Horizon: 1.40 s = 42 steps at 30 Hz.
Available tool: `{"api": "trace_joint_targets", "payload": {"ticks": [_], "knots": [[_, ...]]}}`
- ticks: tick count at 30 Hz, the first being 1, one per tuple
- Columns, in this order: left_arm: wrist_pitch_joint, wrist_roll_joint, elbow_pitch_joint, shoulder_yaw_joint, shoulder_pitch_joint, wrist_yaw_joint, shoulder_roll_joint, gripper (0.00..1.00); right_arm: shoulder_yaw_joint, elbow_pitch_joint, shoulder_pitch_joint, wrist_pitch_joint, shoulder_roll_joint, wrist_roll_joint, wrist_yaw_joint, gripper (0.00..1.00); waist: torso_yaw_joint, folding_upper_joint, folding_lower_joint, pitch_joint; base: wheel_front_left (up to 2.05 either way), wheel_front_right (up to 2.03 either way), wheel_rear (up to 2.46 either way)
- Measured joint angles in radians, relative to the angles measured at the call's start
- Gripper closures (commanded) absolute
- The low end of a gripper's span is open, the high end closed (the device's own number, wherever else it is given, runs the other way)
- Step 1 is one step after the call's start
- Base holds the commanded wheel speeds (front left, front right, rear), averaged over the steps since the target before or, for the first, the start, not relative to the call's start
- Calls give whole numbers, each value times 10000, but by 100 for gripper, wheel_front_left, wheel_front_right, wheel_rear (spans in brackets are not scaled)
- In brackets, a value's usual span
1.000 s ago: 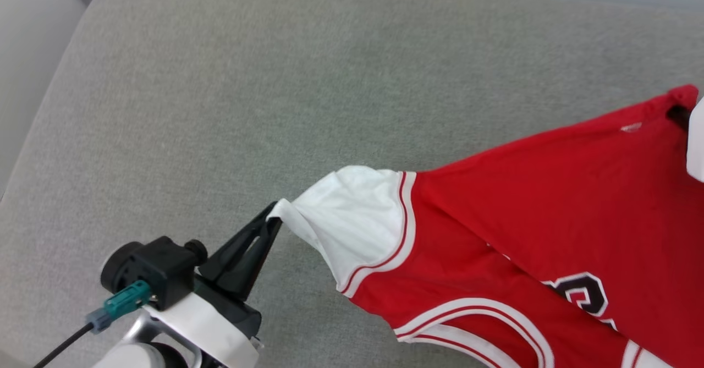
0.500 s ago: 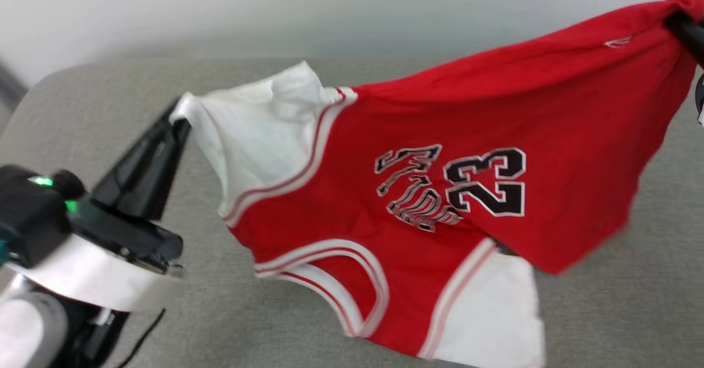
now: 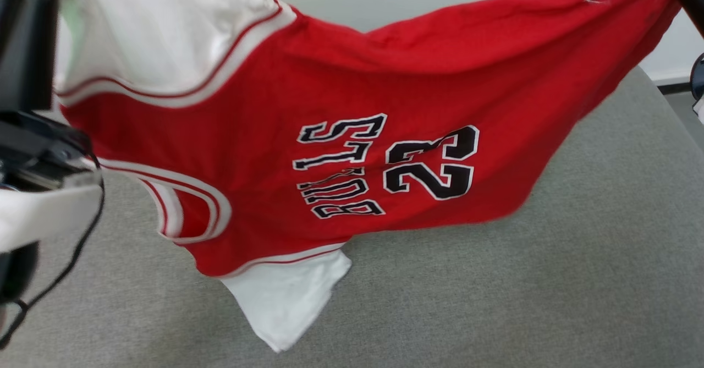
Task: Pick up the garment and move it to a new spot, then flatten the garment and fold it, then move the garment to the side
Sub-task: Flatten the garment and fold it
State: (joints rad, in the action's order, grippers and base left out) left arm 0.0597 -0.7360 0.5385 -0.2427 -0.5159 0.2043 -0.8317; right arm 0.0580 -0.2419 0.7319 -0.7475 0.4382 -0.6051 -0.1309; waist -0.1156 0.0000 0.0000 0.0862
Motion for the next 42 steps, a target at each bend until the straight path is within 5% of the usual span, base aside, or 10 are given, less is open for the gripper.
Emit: {"api": "trace_joint_targets", "payload": {"ticks": [7, 19, 28, 42], "knots": [[-288, -19, 63, 456, -1546, 59, -138, 100, -245, -621, 188, 293, -414, 368, -2, 100, -383, 0, 1, 474, 0, 0, 0], [-1254, -673, -1724, 353, -6046, -663, 198, 100, -336, -284, 2045, 1302, -535, 1455, -2, 100, -613, 0, 1, 2421, 0, 0, 0], [-1515, 100, -5064, -637, -10506, -1864, 903, 100, -249, 2205, 4961, 2777, -1053, 2305, -2, 100, -760, 0, 2, 4221, 0, 0, 0], [798, 1170, -10608, -1150, -14531, -2754, 2476, 100, -360, 6847, 8844, 6408, -1708, 4320, -4, 100, -426, 0, 2, 6300, 0, 0, 0]]}}
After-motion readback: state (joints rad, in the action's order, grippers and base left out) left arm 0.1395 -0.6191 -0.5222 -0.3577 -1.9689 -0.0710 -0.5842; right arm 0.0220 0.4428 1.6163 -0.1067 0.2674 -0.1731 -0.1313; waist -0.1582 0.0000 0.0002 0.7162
